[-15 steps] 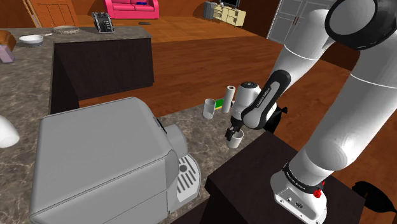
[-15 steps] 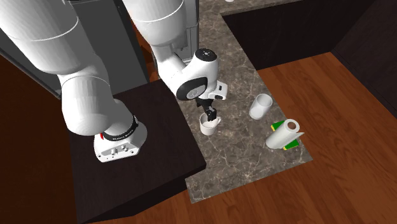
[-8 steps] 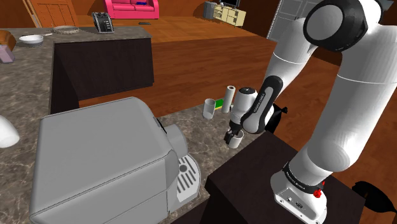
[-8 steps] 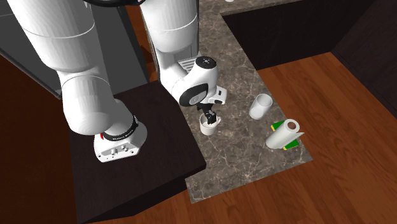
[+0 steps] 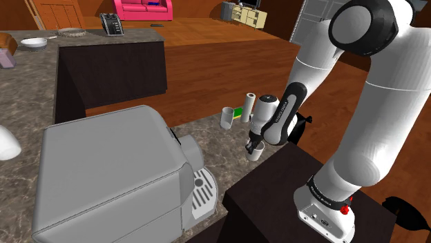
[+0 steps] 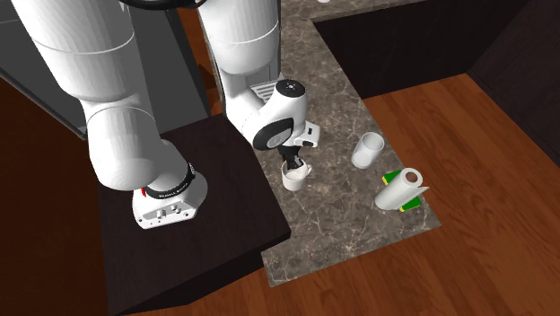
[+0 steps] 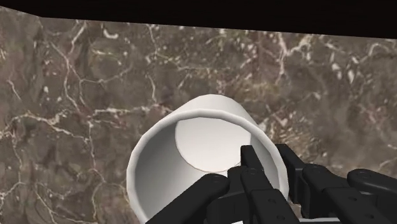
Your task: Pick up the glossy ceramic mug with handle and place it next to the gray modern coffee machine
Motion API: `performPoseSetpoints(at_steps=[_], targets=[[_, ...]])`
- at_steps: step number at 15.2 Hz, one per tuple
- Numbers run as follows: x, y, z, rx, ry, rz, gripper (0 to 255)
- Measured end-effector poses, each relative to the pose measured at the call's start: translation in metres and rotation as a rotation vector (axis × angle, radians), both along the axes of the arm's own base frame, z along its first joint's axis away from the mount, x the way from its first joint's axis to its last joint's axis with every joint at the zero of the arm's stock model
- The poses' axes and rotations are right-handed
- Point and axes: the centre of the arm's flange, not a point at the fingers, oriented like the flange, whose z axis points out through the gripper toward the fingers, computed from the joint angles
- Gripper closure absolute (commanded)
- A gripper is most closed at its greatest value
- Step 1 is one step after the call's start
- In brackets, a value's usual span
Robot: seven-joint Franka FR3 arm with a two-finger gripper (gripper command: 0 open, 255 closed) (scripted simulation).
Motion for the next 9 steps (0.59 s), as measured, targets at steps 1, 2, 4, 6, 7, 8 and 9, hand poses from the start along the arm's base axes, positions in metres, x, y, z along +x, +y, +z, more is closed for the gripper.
performPoseSetpoints(at_steps=[1,2,4,6,7,8,9], targets=[[0.0000,0.0000,0.0000,0.000,0.000,0.000,255],[0.0000,0.0000,0.0000,0.000,0.000,0.000,255],[0.0000,0.0000,-0.0001,0.000,0.000,0.000,255],[0.0000,0.0000,-0.0001,0.000,0.000,0.000,255],[0.0000,0.0000,-0.0001,0.000,0.000,0.000,255],[0.0002,0.0002,0.0022,0.000,0.000,0.000,255],[-0.0002,-0.0001,0.0070,0.000,0.000,0.000,255]])
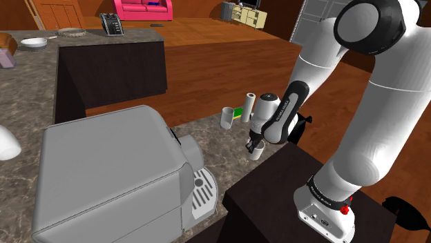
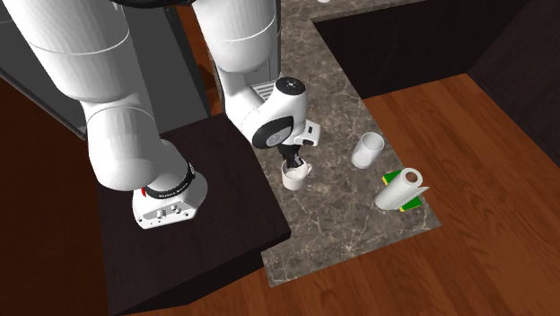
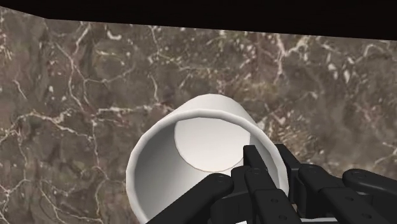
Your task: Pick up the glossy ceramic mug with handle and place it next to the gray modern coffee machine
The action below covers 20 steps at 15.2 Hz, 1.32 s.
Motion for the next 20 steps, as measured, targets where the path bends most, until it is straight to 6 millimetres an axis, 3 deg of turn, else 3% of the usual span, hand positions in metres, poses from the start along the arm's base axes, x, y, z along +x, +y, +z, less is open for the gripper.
performPoseSetpoints(at_steps=[20], targets=[[0.000,0.000,0.103,0.000,0.000,0.000,255]])
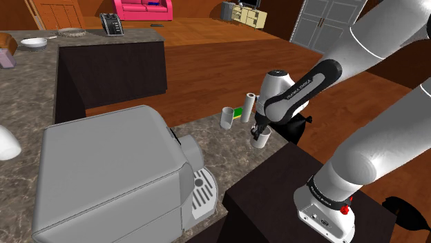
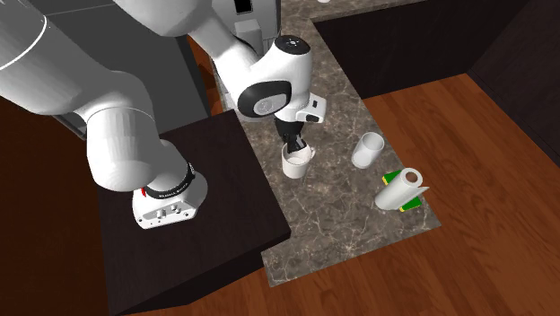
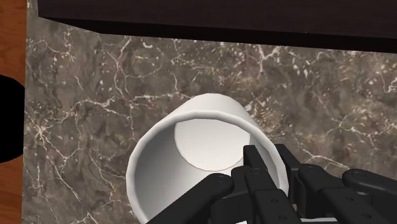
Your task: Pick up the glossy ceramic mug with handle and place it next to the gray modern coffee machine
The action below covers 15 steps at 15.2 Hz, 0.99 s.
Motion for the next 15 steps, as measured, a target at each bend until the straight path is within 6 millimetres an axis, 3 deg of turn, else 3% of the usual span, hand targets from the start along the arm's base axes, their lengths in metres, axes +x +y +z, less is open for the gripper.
performPoseSetpoints(at_steps=[15], targets=[[0.000,-0.001,0.079,0.000,0.000,0.000,255]])
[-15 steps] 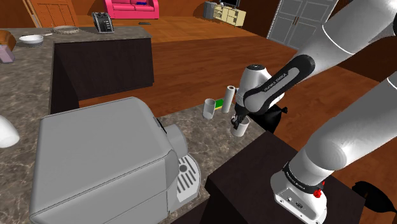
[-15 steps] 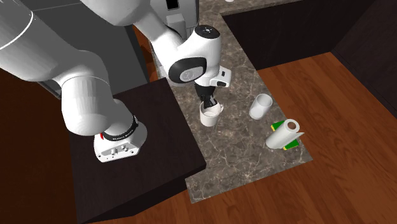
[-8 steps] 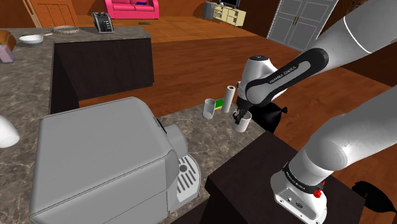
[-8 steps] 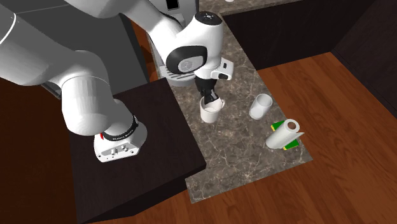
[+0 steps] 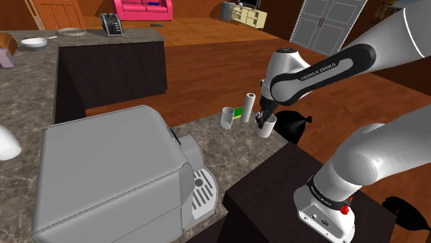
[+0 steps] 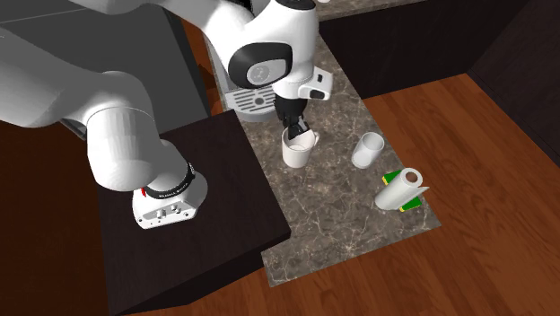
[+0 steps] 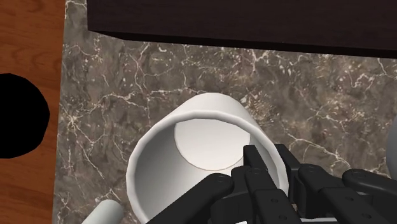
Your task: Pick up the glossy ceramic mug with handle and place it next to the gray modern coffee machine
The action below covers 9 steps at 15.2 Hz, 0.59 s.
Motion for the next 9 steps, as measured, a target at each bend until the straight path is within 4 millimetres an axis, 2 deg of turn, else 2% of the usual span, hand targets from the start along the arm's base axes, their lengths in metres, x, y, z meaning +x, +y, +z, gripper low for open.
performPoseSetpoints(at_steps=[9], targets=[[0.001,0.001,0.047,0.000,0.000,0.000,255]])
